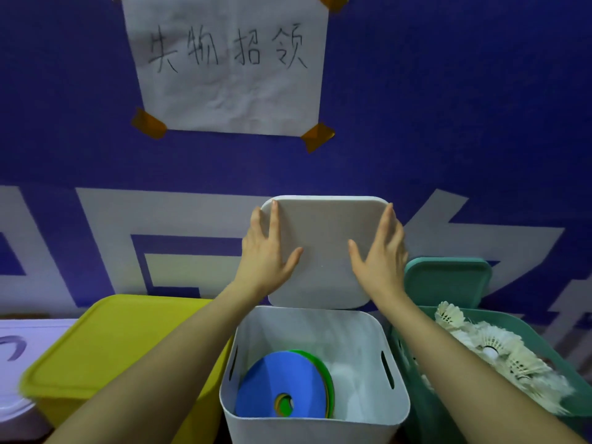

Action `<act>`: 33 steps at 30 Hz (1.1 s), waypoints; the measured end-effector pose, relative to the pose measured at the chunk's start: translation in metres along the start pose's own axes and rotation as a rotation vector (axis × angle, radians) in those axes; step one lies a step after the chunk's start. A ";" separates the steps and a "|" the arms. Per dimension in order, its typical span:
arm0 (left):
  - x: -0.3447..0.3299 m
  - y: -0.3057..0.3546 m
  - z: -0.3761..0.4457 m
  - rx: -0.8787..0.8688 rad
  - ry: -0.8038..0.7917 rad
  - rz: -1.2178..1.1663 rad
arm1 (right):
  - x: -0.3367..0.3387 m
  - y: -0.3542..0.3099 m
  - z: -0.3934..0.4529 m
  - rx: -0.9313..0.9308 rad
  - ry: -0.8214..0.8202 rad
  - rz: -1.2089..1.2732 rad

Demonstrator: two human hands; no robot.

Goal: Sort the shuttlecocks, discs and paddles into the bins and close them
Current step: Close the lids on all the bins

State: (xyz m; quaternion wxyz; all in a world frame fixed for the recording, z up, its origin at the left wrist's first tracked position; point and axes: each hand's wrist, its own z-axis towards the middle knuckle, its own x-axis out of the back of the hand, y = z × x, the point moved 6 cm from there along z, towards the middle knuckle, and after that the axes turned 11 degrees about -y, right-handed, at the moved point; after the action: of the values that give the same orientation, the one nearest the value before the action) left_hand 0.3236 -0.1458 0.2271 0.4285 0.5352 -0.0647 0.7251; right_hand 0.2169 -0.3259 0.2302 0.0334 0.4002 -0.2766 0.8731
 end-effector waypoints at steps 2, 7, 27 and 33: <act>0.015 0.008 -0.004 -0.015 0.041 0.001 | 0.016 -0.010 -0.001 0.004 0.043 0.003; 0.042 0.015 -0.014 -0.029 0.103 0.007 | 0.049 -0.037 -0.005 0.042 0.134 0.001; -0.035 -0.105 -0.141 0.440 -0.172 0.084 | -0.094 -0.070 -0.063 0.187 -0.332 -0.210; -0.060 -0.128 -0.154 0.425 -0.319 0.210 | -0.127 -0.060 -0.059 0.217 -0.436 -0.235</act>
State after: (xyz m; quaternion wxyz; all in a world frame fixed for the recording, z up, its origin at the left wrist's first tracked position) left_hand 0.3045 -0.0134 0.0660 0.2136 0.7107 -0.0333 0.6695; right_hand 0.2796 -0.2242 0.1359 0.0313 0.6092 -0.1337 0.7810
